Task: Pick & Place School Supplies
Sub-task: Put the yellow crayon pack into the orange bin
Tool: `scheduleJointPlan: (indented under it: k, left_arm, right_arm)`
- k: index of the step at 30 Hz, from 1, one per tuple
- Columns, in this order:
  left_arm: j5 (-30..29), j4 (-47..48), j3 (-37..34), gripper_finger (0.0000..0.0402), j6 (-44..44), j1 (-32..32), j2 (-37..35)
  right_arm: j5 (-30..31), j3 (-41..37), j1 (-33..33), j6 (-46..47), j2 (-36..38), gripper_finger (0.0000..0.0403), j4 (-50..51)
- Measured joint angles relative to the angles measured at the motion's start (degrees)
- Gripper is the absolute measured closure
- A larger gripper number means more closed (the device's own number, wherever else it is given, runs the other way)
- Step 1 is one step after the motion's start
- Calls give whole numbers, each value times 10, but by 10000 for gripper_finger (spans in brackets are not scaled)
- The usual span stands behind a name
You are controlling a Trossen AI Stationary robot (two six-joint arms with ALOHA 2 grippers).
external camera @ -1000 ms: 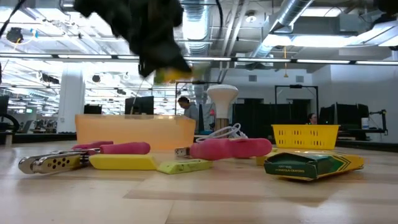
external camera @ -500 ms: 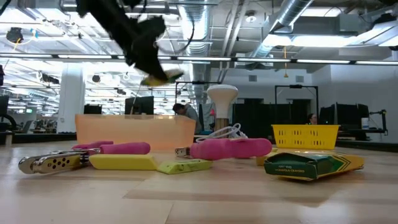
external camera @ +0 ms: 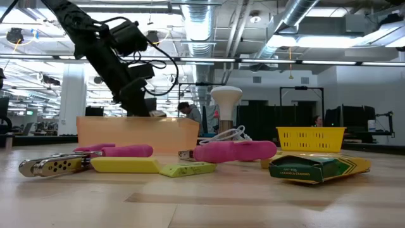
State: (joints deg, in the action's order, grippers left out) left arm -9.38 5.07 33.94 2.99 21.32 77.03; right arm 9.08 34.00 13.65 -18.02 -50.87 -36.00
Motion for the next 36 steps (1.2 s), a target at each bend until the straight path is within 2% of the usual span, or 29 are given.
scheduleJointPlan:
  k: [7, 14, 18, 23, 29, 36]
  left_arm:
    - [2, -24, 0, 230, -29, -4, -20]
    - [3, -31, 2, 216, -58, -9, -37]
    - [22, -30, 17, 219, -131, -50, -43]
    - [22, -31, 55, 234, -236, -137, -40]
    - [-20, -24, 105, 249, -284, -212, 1]
    - [-23, 7, 170, 251, -315, -219, 111]
  right_arm:
    - [0, 0, 0, 0, 0, 175, 0]
    - [0, 0, 2, 0, 0, 175, 0]
    - [0, 0, 2, -2, 0, 175, -1]
    - [0, 0, 0, -5, 0, 175, -1]
    - [0, 0, 0, -6, 0, 175, -6]
    - [0, 0, 2, 0, 0, 175, -6]
